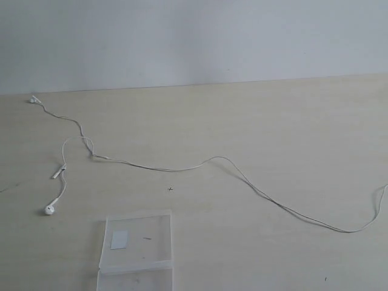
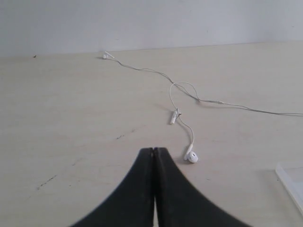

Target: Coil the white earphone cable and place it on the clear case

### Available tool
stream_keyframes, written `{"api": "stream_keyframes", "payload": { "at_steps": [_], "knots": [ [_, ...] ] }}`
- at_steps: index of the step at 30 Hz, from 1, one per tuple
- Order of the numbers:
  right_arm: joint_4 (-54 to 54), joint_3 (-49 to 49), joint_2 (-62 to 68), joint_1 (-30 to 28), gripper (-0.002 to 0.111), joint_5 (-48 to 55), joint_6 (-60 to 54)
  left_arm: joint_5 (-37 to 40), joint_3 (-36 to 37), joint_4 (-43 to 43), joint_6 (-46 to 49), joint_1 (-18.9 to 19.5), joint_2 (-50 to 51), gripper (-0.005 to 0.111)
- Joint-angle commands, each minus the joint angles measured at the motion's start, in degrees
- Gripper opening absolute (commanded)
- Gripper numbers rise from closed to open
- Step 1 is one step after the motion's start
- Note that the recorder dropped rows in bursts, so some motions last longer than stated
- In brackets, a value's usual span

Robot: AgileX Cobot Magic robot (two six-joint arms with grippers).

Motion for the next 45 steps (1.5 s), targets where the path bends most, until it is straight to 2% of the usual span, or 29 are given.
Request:
{"api": "stream_keyframes", "payload": {
  "at_steps": [1, 4, 6, 10, 12, 14, 16, 19, 26, 34, 38, 43, 45],
  "knots": [
    [0.1, -0.6, 3.1, 0.1, 0.001, -8.9, -0.3, -0.5, 0.1, -0.4, -0.1, 0.3, -0.3, 0.000],
    [2.2, -0.6, 3.5, 0.1, 0.001, -7.1, 4.2, -0.5, 0.1, -0.4, -0.1, 0.3, -0.3, 0.000],
    [2.4, -0.9, 5.8, 0.1, 0.000, -1.7, 5.7, -0.5, 0.1, -0.4, -0.1, 0.3, -0.3, 0.000],
    [2.6, -4.1, 19.8, 0.1, 0.000, 9.5, 0.9, -0.5, 0.1, -0.4, -0.1, 0.3, -0.3, 0.000],
    [7.7, -9.1, 29.1, 0.1, 0.000, 13.9, -9.6, -0.5, 0.1, -0.4, -0.1, 0.3, -0.3, 0.000],
    [16.2, -17.1, 38.6, 0.1, 0.000, 21.6, -27.8, -0.5, 0.1, -0.4, -0.1, 0.3, -0.3, 0.000],
    [22.9, -22.6, 43.9, 0.1, 0.000, 28.8, -41.5, -0.5, 0.1, -0.4, -0.1, 0.3, -0.3, 0.000],
    [27.0, -31.3, 51.4, 0.4, 0.000, 40.2, -54.0, -0.5, 0.1, -0.4, -0.1, 0.3, -0.3, 0.000],
    [25.5, -49.7, 65.0, 6.0, 0.000, 51.7, -54.6, -0.5, 0.1, -0.4, -0.1, 0.3, -0.3, 0.000],
    [5.3, -68.2, 77.9, 13.5, 0.000, 58.6, -43.8, -0.5, 0.1, -0.4, -0.1, 0.3, -0.3, 0.000],
    [4.7, -72.3, 83.4, 15.6, 0.000, 60.6, -43.7, -0.5, 0.1, -0.4, -0.1, 0.3, -0.3, 0.000],
    [4.2, -72.6, 89.0, 17.4, 0.000, 60.2, -44.4, -0.5, 0.1, -0.4, -0.1, 0.3, -0.3, 0.000],
    [3.4, -72.6, 91.0, 17.7, 0.004, 59.4, -44.4, -0.5, 0.1, -0.4, -0.1, 0.3, -0.3, 0.000]
  ]
}}
